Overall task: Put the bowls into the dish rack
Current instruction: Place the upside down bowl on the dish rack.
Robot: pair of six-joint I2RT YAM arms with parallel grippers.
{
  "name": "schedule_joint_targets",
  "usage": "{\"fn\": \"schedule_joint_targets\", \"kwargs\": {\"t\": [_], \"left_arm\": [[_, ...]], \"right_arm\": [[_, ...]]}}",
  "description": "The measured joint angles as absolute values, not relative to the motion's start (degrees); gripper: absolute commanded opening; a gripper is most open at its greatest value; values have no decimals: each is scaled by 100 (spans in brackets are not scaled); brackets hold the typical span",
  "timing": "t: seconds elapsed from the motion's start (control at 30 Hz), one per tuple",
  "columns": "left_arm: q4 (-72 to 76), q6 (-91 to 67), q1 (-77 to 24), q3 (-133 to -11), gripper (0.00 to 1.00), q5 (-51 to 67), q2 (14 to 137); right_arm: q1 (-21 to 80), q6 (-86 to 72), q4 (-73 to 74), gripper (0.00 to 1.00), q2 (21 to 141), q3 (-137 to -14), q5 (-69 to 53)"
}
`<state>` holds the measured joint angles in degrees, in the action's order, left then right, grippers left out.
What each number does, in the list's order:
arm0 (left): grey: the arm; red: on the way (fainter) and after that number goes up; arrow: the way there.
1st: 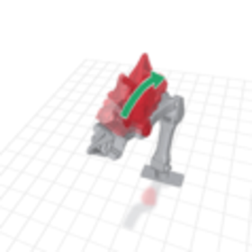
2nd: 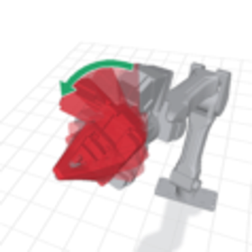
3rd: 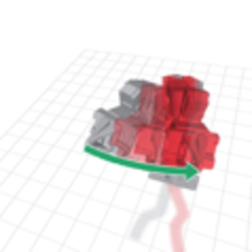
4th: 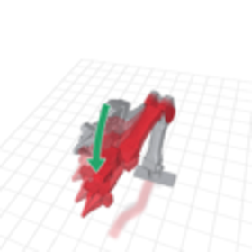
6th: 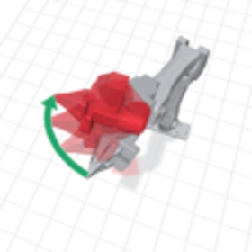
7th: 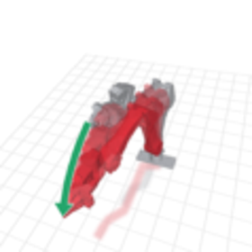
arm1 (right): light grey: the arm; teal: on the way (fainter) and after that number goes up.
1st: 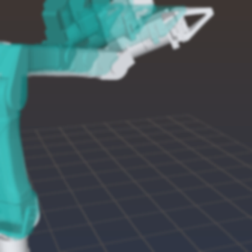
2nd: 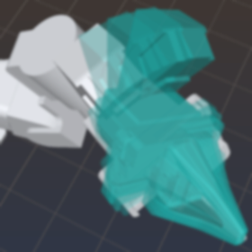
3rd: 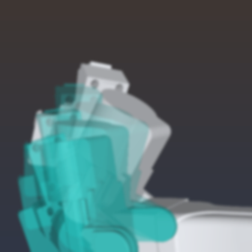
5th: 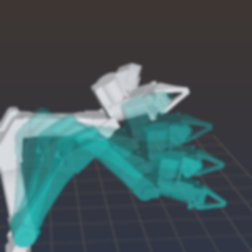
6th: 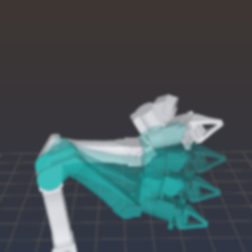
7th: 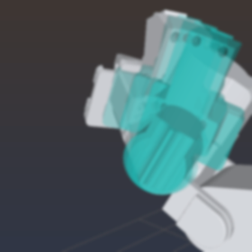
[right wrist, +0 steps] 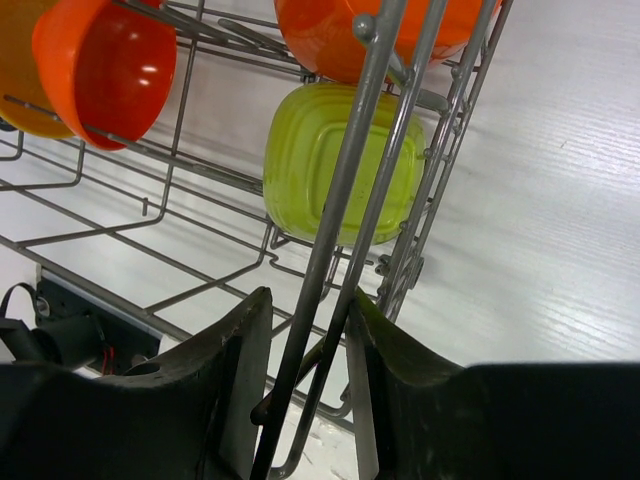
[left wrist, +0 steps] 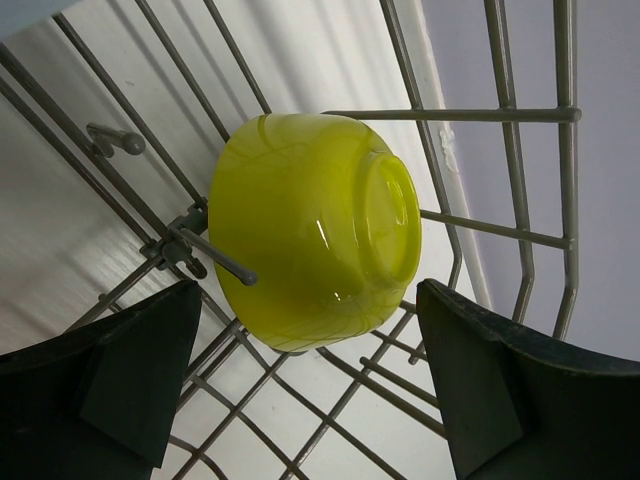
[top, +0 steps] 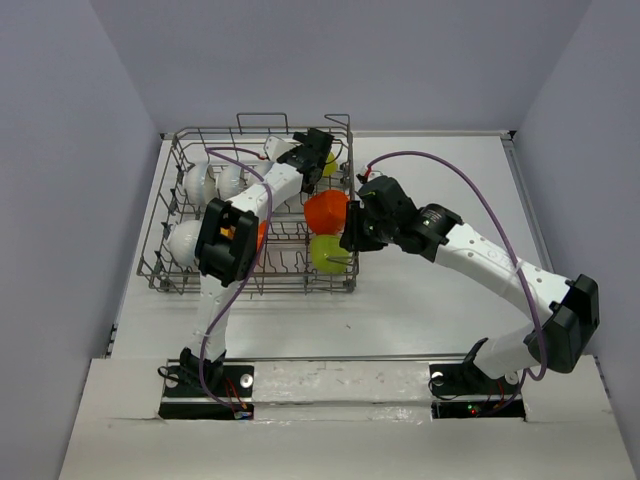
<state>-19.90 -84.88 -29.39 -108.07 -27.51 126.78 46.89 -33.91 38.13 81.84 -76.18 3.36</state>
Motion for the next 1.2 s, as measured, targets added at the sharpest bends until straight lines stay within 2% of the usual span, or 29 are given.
{"fn": "schedule_joint_targets", "kwargs": {"t": [0.13,0.4,0.87,1.07,1.2], "left_arm": [[-2053,-8501,-2939,-10899,99,-2764,12739],[-2163,-8514,-2943,-10978,94,-2786,12776],[-2110,-8479,-2965,-11150,56,-2672,12914],[-1977,-8418,-2967,-11043,48,-2661,12870],[-1776,-8335,-2976,-10849,47,-2665,12785]], "right_arm": [[4687,-3430,3819,10,8169,-7612,351],[4685,-3430,3863,9,8136,-7612,325],[4648,-3326,4056,12,8025,-7612,344],[4648,-3301,4053,13,8023,-7612,377],[4648,-3299,4058,14,8023,-7612,390]]}}
